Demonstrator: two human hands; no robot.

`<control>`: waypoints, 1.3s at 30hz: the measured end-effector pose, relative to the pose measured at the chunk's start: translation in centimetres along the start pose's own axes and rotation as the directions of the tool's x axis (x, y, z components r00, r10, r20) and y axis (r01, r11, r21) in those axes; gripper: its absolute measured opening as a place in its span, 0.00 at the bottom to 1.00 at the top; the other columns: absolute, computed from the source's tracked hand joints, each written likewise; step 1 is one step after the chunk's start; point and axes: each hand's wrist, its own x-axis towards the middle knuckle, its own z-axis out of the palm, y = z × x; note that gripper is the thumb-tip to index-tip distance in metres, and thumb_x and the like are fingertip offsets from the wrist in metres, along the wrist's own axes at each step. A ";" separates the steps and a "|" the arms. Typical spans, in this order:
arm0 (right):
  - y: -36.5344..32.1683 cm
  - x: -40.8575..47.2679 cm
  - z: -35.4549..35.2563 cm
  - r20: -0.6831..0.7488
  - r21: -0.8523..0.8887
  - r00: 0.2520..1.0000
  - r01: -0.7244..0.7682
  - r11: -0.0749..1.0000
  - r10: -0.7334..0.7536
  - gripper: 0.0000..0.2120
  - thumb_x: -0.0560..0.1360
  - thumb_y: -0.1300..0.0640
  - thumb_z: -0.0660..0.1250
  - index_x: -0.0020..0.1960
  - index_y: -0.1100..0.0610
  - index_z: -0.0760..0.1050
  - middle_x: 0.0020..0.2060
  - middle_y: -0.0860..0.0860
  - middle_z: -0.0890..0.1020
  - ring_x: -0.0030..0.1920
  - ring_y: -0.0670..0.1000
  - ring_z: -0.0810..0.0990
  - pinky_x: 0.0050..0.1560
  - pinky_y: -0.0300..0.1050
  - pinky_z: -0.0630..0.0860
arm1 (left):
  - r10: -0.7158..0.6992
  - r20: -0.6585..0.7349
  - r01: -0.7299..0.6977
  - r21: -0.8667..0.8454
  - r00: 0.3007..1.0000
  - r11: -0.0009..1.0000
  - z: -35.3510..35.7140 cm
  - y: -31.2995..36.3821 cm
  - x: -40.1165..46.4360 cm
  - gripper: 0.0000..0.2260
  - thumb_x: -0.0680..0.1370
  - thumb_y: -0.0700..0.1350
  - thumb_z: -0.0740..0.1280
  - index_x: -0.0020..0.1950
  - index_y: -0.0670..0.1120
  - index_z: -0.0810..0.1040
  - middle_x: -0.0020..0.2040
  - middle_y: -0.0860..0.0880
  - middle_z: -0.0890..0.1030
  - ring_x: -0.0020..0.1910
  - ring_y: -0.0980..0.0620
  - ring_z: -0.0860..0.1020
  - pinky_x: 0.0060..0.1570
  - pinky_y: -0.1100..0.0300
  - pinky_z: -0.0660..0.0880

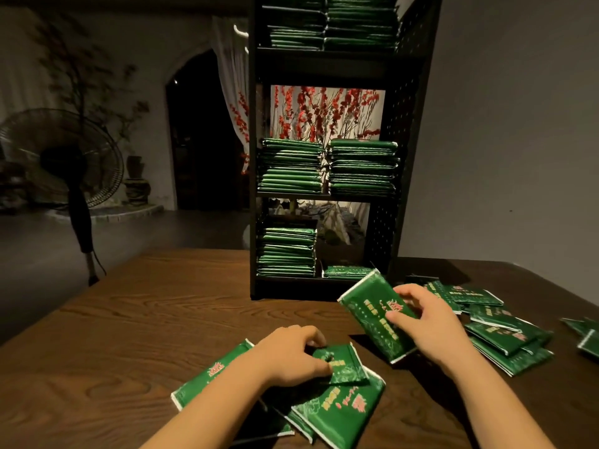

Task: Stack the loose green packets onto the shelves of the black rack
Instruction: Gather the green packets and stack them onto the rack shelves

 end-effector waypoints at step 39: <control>2.8 4.2 2.9 0.275 -0.233 0.954 -0.053 0.971 0.118 0.12 0.75 0.55 0.72 0.53 0.42 0.76 0.47 0.39 0.81 0.46 0.39 0.79 0.43 0.35 0.72 | 0.053 -0.263 -0.127 -0.271 0.963 0.954 0.3 -1.8 6.5 0.11 0.80 0.51 0.66 0.62 0.54 0.73 0.57 0.56 0.81 0.56 0.57 0.78 0.58 0.53 0.76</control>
